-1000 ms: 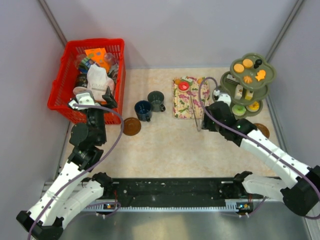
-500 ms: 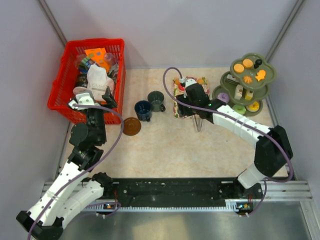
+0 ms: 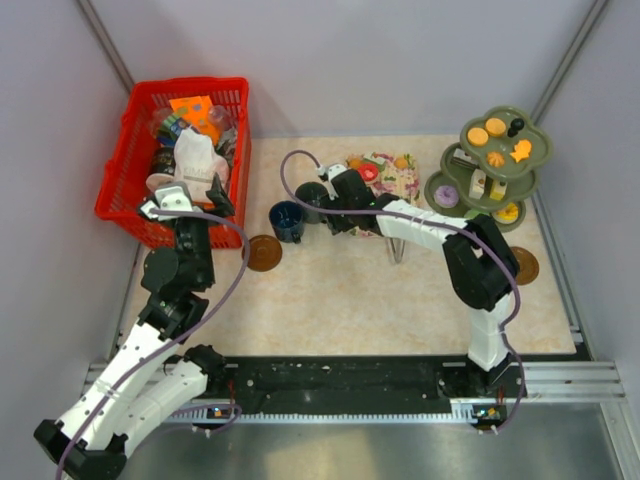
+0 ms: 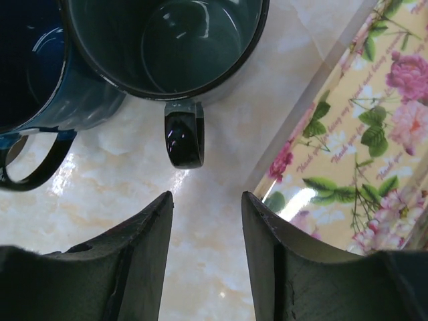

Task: Serve the afternoon tea
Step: Pick up the cup at the center of the board.

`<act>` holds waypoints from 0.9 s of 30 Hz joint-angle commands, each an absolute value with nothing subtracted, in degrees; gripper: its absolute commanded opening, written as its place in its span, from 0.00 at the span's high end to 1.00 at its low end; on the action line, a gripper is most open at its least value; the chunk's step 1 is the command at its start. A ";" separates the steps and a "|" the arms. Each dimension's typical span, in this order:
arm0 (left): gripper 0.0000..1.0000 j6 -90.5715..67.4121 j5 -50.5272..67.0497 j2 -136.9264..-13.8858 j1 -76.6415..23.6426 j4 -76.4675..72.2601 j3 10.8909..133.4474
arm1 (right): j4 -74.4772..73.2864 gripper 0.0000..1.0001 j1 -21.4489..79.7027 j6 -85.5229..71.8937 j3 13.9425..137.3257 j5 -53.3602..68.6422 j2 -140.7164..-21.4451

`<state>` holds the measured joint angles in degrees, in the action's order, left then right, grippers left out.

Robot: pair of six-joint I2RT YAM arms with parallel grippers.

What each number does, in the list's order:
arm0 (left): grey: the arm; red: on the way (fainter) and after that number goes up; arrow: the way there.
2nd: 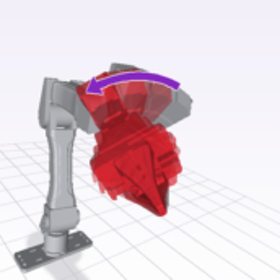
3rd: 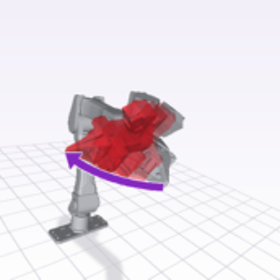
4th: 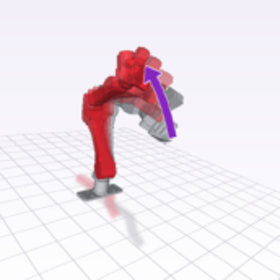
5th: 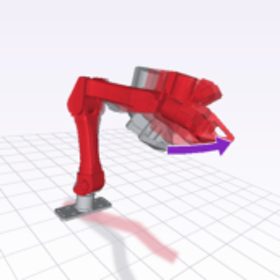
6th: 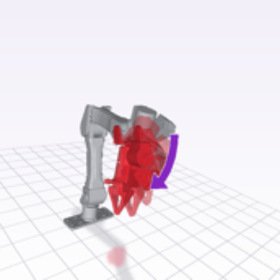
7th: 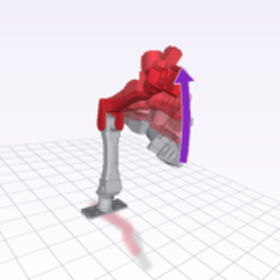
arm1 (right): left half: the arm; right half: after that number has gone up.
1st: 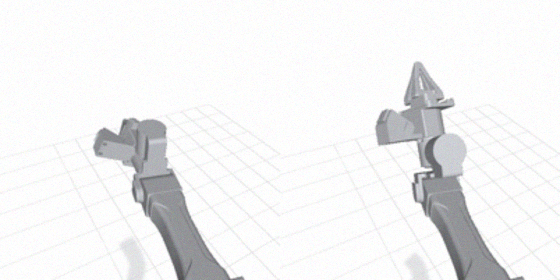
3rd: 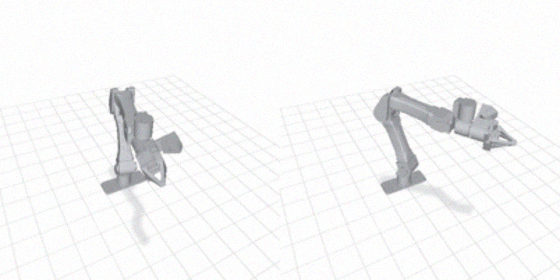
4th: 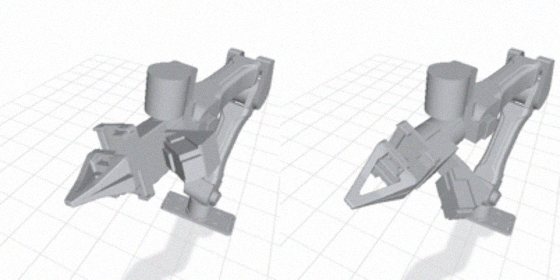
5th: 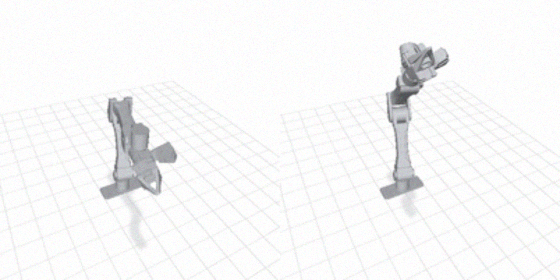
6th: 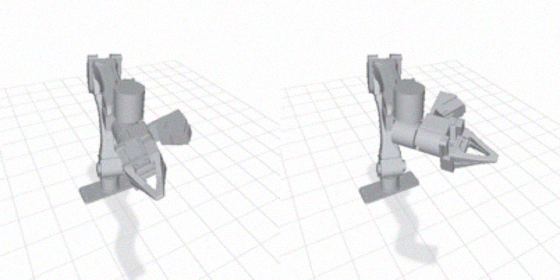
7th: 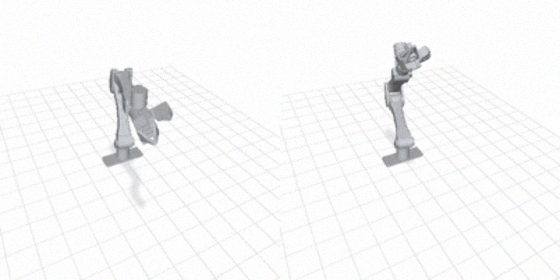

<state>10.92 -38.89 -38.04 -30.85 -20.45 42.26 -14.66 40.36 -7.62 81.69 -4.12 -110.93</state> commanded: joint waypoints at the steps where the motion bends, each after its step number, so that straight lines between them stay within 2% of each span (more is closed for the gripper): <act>1: 0.08 12.04 -39.64 -38.49 -31.11 -23.73 41.84 | -10.37 0.55 41.48 -5.45 86.48 -5.63 -114.25; 12: 0.08 12.39 -39.64 -38.14 -31.03 -24.08 41.75 | -9.67 0.56 42.10 -5.18 92.02 -6.06 -121.28; 16: 0.08 12.13 -39.46 -38.06 -31.03 -23.99 41.84 | -9.14 0.59 42.19 -5.54 93.34 -7.21 -122.69; 27: 0.08 12.30 -39.55 -37.97 -31.03 -24.08 41.84 | -13.62 0.83 43.07 -4.84 95.19 -5.89 -119.28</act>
